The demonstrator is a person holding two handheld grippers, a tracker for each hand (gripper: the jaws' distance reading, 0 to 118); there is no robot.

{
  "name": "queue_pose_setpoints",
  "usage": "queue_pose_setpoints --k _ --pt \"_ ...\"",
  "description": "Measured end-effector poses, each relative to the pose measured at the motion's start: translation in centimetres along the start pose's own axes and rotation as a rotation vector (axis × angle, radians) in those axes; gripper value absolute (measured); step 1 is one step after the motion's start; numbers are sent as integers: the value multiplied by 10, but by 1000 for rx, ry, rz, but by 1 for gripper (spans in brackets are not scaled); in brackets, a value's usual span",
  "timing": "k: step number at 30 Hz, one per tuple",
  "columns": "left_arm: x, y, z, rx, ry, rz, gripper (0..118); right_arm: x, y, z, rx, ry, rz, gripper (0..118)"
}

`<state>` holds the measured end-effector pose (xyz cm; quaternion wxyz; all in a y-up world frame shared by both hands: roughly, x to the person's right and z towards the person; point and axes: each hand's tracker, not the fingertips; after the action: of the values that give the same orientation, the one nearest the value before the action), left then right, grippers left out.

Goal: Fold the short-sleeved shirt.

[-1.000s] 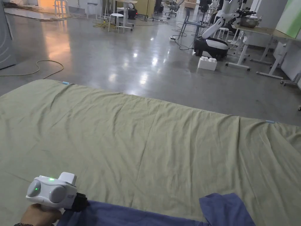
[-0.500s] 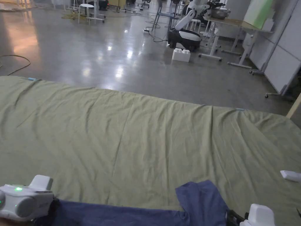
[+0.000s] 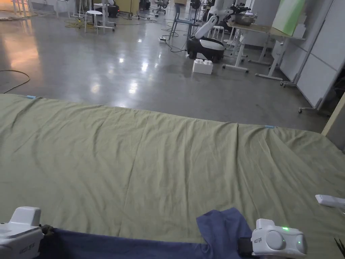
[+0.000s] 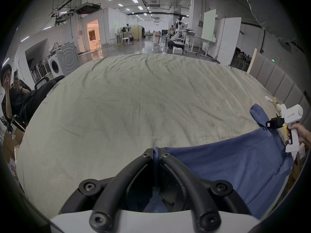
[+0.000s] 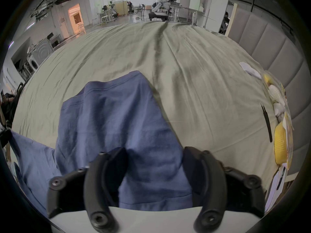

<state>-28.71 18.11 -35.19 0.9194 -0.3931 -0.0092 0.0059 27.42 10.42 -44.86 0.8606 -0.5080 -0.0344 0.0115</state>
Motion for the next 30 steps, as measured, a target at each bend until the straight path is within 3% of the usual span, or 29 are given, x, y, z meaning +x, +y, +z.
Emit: queue_pose_setpoints --k 2,3,4,5,11,19,30 --pt "0 -2 2 1 3 1 5 -4 0 5 19 32 44 45" --pt "-1 -3 3 2 4 0 5 -6 0 7 25 46 44 20" --pt "0 -3 3 3 7 1 5 -9 0 8 28 50 36 7" --pt "-1 -4 3 4 8 3 5 -11 -1 7 24 54 36 5" --pt "-5 -7 14 22 6 25 5 -10 -9 30 104 39 34 2" --pt "-17 -6 49 92 -22 49 5 2 -28 118 283 82 68 2" --pt "-31 -41 120 162 -71 44 5 17 -97 217 363 104 124 2"
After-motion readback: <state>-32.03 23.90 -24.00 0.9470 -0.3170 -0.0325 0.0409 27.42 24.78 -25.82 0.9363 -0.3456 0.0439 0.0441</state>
